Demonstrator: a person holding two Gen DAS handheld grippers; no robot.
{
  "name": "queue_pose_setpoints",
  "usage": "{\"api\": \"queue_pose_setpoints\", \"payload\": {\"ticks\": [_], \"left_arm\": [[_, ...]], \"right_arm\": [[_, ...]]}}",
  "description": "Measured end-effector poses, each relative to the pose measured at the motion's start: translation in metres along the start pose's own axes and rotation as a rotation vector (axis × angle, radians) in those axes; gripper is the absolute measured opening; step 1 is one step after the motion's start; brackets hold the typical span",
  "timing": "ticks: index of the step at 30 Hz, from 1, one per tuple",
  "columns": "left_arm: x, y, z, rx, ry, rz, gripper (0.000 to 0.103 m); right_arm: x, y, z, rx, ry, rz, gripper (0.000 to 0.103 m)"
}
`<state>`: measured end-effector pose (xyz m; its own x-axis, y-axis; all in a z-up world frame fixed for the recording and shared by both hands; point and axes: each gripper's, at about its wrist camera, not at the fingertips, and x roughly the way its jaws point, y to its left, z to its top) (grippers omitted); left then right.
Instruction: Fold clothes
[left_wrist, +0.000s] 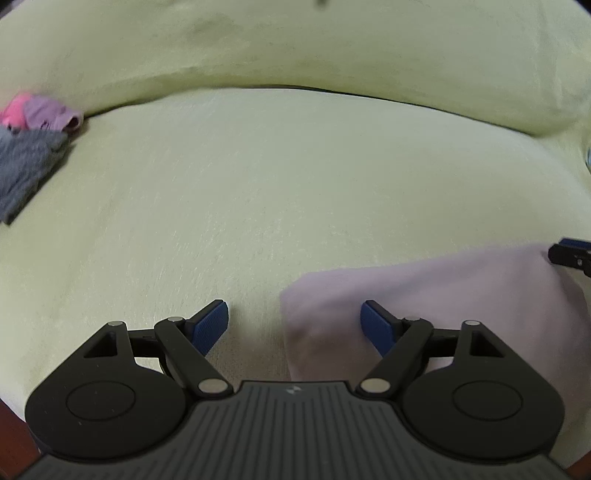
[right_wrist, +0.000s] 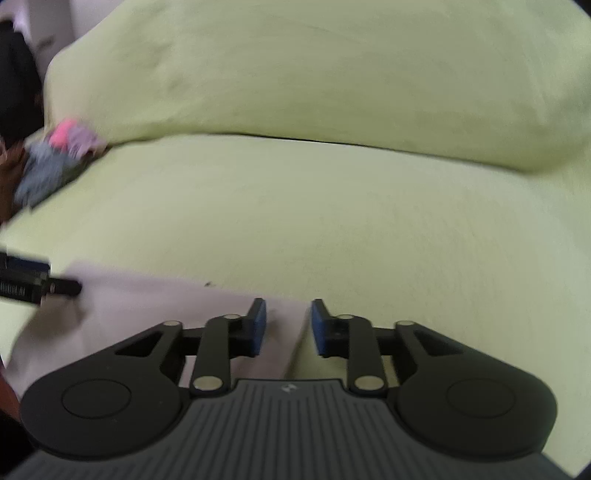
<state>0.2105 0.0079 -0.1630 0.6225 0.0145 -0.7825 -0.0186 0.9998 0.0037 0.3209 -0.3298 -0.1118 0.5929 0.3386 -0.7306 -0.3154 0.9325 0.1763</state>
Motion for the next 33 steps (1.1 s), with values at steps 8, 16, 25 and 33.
{"api": "queue_pose_setpoints", "payload": {"ticks": [8,16,25,33], "left_arm": [[0.004,0.005,0.000,-0.027,-0.012,-0.002,0.084],[0.006,0.004,0.003,-0.034,-0.038,0.019,0.084],[0.010,0.000,0.008,-0.014,-0.046,0.036,0.084],[-0.033,-0.011,0.004,-0.009,-0.078,0.019,0.082]], "right_arm": [[0.013,-0.001,-0.010,-0.029,-0.036,0.052,0.007],[0.012,0.004,-0.004,-0.036,-0.099,0.010,0.006],[0.017,0.005,-0.001,-0.025,-0.052,-0.122,0.034],[-0.054,0.036,-0.021,-0.041,-0.058,0.010,0.008]]}}
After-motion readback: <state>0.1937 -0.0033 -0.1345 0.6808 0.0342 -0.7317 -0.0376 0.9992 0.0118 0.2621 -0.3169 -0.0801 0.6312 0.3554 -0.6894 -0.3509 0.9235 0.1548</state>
